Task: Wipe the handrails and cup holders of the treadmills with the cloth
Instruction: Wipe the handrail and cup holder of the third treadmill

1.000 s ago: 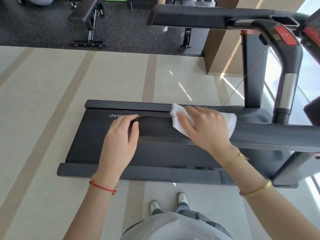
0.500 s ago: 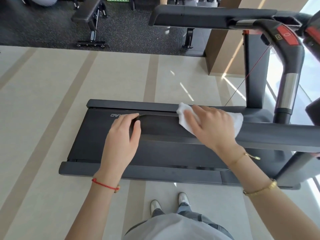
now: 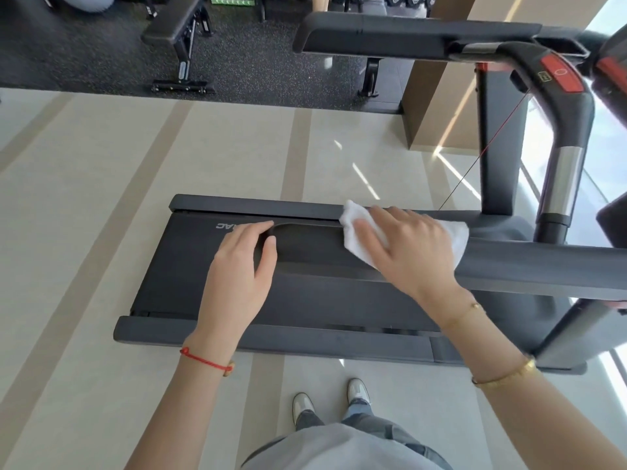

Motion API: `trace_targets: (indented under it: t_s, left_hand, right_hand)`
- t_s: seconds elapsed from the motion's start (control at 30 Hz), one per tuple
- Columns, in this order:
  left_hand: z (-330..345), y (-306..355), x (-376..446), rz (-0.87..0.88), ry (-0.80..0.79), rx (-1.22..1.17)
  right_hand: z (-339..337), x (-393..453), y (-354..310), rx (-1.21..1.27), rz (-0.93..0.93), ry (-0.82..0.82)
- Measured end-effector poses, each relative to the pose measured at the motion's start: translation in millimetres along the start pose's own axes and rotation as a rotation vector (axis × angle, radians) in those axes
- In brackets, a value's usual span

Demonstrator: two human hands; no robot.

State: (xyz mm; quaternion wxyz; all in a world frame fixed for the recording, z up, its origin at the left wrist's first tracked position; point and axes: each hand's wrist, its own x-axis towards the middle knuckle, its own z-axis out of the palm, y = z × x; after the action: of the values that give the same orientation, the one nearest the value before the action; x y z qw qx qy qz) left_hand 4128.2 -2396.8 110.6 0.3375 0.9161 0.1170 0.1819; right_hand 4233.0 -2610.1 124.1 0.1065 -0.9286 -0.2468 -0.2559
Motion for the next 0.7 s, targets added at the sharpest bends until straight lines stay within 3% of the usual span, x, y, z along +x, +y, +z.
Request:
trace_targets:
  t_s: [0.17, 0.3, 0.37, 0.53, 0.7]
  left_hand:
    - [0.6, -0.1, -0.1, 0.002, 0.001, -0.019]
    - [0.3, -0.7, -0.6, -0.003, -0.002, -0.024]
    - [0.1, 0.4, -0.6, -0.001, -0.003, -0.008]
    - [2.1, 8.7, -2.3, 0.013, 0.002, 0.049]
    - [16.3, 30.9, -1.6, 0.118, -0.017, 0.08]
  right_hand:
    - [16.6, 9.7, -61.8, 0.053, -0.132, -0.11]
    - [15.4, -11.6, -45.0, 0.081, -0.276, -0.075]
    - [8.8, -23.7, -18.0, 0.065, -0.246, -0.029]
    - [-1.8, -6.1, 19.8, -0.007, 0.103, 0.036]
    - [13.4, -12.1, -20.4, 0.063, -0.127, 0.023]
